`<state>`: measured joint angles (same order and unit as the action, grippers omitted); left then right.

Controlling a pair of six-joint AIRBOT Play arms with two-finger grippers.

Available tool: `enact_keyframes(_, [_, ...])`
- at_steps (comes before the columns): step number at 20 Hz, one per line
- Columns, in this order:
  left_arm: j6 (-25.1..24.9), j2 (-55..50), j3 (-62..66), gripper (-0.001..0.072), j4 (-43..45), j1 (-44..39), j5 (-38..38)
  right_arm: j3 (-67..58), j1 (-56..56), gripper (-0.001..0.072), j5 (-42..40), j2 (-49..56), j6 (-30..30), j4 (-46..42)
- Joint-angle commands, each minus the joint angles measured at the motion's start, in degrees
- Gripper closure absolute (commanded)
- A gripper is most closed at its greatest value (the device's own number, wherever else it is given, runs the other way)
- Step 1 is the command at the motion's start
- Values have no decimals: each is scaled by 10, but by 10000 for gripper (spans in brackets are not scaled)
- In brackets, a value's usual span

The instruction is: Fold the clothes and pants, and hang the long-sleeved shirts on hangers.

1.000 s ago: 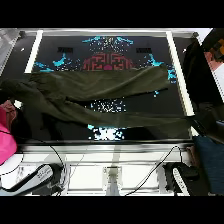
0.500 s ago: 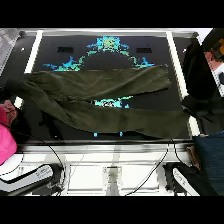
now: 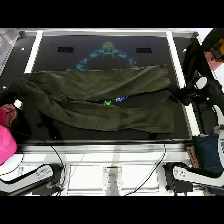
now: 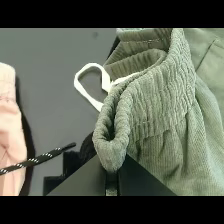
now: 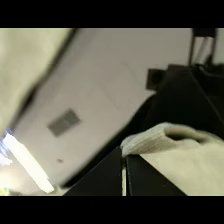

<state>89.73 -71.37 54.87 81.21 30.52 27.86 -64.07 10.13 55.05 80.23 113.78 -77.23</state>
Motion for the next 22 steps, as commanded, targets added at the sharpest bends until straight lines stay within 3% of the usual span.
enact_keyframes(1, [24, 33, -35, 667, 9, 6, -30, -30, 6, 701, -78, 56, 2, 30])
enact_keyframes(8, [42, 81, -43, 665, 7, 17, -26, -101, 6, 694, -81, 100, 27, 17])
enact_keyframes(9, [53, 81, -43, 664, 7, 21, -19, -101, 6, 550, -81, 100, 27, 11])
enact_keyframes(10, [55, 81, -43, 658, 7, 27, -12, -101, 6, 249, -81, 100, 25, 6])
enact_keyframes(11, [55, 81, -43, 598, 7, 31, -7, -104, 6, 137, -81, 100, 25, -4])
enact_keyframes(13, [55, 84, -43, 268, 8, 36, 6, -118, 7, 138, -80, 100, 25, -12])
enact_keyframes(17, [54, 113, -43, 250, 9, 36, 37, -174, 18, 138, -56, 100, 3, -9])
enact_keyframes(19, [54, 148, -43, 254, 9, 36, 66, -225, 27, 173, 6, 100, -36, -10])
enact_keyframes(20, [54, 168, -43, 296, 8, 36, 84, -248, 28, 270, 43, 100, -68, -10])
enact_keyframes(21, [54, 187, -43, 351, 7, 36, 101, -269, 28, 472, 74, 100, -101, -11])
enact_keyframes(22, [54, 205, -43, 516, 7, 36, 115, -282, 27, 690, 89, 99, -120, -10])
